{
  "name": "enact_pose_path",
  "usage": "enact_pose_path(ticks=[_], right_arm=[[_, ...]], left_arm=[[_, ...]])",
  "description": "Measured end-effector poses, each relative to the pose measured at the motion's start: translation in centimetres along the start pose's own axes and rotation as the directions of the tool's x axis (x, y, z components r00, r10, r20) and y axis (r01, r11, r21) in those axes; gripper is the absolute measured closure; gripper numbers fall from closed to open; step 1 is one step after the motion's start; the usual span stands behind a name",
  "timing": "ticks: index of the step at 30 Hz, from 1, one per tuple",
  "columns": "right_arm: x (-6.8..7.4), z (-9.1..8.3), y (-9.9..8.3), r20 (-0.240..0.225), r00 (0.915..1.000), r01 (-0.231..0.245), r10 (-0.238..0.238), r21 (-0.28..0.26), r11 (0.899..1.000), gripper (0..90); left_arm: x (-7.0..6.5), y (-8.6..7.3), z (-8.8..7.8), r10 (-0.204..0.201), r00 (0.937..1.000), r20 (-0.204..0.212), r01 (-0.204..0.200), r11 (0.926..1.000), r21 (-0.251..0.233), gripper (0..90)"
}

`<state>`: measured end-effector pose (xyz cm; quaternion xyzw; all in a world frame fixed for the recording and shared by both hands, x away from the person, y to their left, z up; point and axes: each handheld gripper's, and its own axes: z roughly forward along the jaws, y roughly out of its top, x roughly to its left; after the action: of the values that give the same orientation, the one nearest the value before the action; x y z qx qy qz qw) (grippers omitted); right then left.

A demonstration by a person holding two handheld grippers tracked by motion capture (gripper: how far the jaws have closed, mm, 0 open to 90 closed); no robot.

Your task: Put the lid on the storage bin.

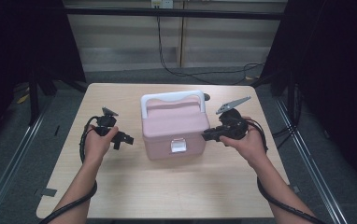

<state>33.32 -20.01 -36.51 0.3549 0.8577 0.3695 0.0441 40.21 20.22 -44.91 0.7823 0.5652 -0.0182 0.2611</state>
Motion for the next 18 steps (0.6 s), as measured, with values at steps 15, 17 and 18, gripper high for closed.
enact_pose_path(ticks=[15, 17, 18], right_arm=[[-0.9, -0.5, -3.7, 0.046, 0.9988, -0.014, 0.014, -0.006, 1.000, 40.5], [-1.1, -0.5, -4.1, 0.045, 0.9987, -0.021, 0.021, -0.006, 1.000, 38.4], [-1.3, -0.6, -4.7, 0.041, 0.9987, -0.031, 0.032, -0.015, 0.999, 37.3]], left_arm=[[0.5, -1.9, 0.3, 0.058, 0.9978, -0.032, -0.059, 0.9981, -0.017, 22.3], [0.5, -2.0, 0.3, 0.062, 0.9975, -0.034, -0.063, 0.9978, -0.021, 22.1], [0.5, -2.2, 0.3, 0.066, 0.9974, -0.030, -0.067, 0.9974, -0.026, 22.1]])
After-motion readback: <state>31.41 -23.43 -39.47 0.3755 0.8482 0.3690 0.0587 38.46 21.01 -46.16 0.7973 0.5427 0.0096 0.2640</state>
